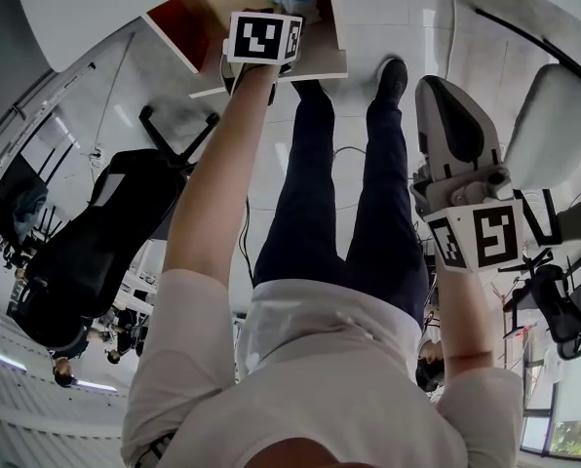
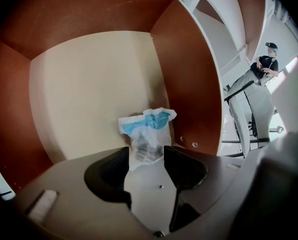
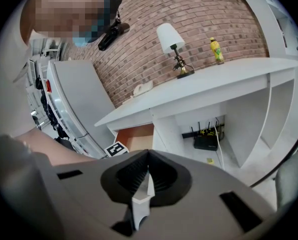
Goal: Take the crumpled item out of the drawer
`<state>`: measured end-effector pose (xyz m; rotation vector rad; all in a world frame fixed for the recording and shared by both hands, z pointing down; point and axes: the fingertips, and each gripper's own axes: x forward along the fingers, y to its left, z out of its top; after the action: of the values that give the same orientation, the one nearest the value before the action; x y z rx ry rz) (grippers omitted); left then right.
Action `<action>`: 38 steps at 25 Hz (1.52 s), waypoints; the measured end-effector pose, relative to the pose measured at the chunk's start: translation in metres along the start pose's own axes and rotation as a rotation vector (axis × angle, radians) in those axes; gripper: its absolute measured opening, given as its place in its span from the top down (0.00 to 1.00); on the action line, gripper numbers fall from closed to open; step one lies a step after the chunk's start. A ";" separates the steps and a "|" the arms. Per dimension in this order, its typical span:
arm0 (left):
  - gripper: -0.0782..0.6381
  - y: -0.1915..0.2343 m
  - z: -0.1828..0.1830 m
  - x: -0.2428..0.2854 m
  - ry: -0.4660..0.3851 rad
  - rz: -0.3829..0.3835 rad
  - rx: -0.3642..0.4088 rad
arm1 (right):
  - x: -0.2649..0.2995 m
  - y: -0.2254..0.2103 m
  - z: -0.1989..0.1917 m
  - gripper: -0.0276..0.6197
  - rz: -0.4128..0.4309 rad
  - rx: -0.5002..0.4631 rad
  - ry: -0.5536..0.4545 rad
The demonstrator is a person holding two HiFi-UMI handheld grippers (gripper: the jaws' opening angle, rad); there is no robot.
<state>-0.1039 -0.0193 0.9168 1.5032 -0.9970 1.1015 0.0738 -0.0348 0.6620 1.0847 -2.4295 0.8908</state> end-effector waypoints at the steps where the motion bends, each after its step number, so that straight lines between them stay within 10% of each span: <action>1: 0.57 0.000 0.000 0.001 -0.001 0.001 -0.001 | 0.001 0.000 0.000 0.95 0.002 0.000 -0.001; 8: 0.84 0.001 0.004 0.001 -0.019 0.014 0.007 | 0.004 0.001 0.001 0.95 0.013 0.001 -0.003; 15: 0.87 0.004 0.008 -0.015 -0.082 0.027 -0.005 | 0.002 0.002 0.001 0.95 0.010 0.001 -0.007; 38: 0.87 -0.059 -0.015 -0.306 -0.809 0.103 0.034 | -0.035 0.039 0.038 0.95 -0.052 -0.045 -0.067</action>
<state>-0.1271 0.0255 0.6086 1.9930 -1.6114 0.5544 0.0659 -0.0211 0.5993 1.1730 -2.4507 0.7919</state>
